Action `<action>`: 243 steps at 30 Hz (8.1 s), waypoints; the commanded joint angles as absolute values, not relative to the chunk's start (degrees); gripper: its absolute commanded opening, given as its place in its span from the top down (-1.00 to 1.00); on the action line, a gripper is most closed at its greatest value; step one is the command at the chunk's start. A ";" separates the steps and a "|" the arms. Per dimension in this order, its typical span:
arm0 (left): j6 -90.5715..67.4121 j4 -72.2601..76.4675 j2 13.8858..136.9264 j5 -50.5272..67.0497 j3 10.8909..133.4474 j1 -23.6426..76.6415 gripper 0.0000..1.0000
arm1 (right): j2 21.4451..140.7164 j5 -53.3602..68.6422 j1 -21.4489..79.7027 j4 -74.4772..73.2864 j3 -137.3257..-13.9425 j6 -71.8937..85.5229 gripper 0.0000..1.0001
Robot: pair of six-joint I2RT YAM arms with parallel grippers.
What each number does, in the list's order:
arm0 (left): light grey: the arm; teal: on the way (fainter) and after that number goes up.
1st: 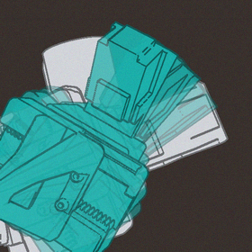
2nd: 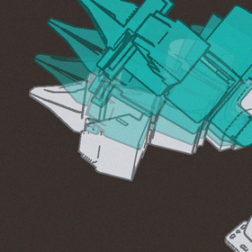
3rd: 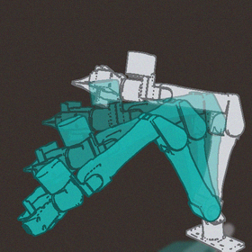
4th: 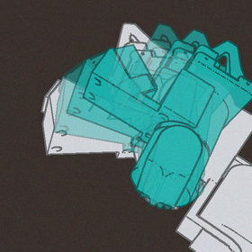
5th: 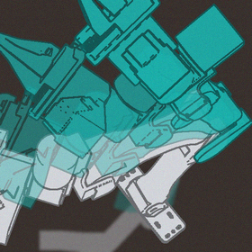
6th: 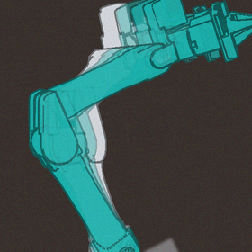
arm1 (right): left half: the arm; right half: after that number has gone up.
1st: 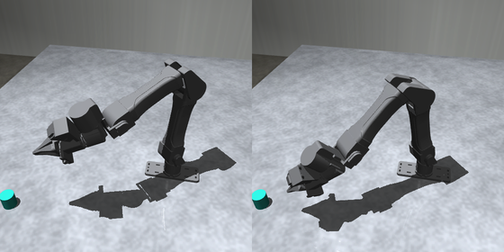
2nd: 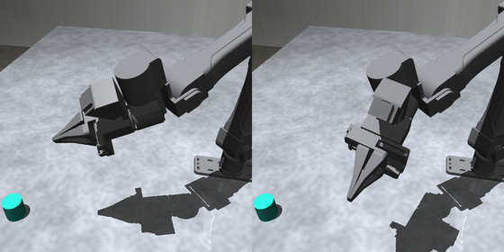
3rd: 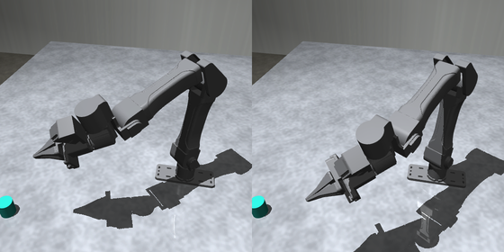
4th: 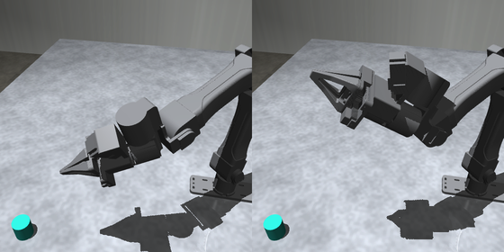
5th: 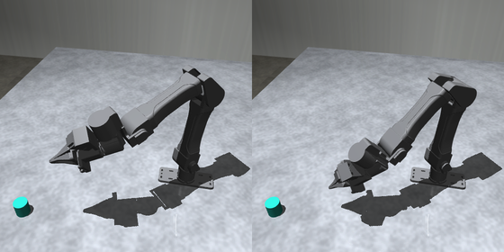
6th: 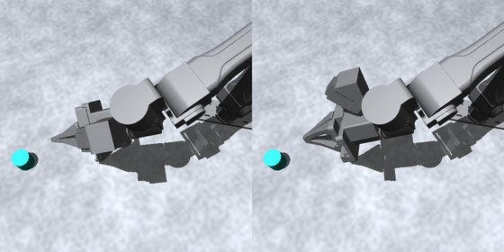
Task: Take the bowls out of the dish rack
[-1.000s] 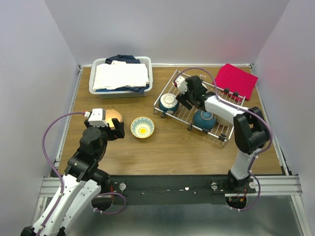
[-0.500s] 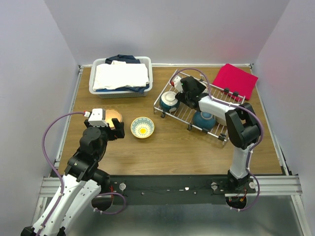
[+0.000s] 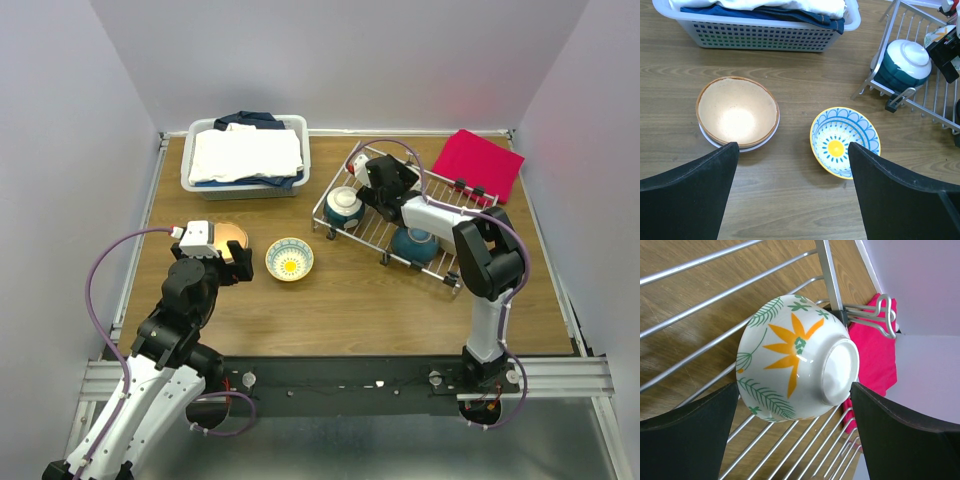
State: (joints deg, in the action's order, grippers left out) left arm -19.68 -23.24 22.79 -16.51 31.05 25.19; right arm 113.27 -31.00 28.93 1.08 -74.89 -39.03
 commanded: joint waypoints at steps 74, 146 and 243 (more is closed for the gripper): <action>-29.26 -7.57 31.37 -3.27 30.06 24.87 -0.98 | 78.49 4.81 29.35 -2.11 -64.69 8.96 0.18; -43.69 8.55 50.63 -2.54 35.42 32.08 1.00 | 61.62 29.01 29.97 21.90 -42.80 40.44 -1.00; -19.25 -21.80 21.97 -20.57 30.85 30.32 -0.98 | 109.77 -16.52 29.45 -22.15 -85.61 6.51 -1.00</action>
State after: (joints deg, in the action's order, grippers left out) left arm -20.08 -23.00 22.26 -19.73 30.94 30.39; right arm 107.09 -7.42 29.67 -18.39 -84.20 10.00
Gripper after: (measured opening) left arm 0.988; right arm 0.997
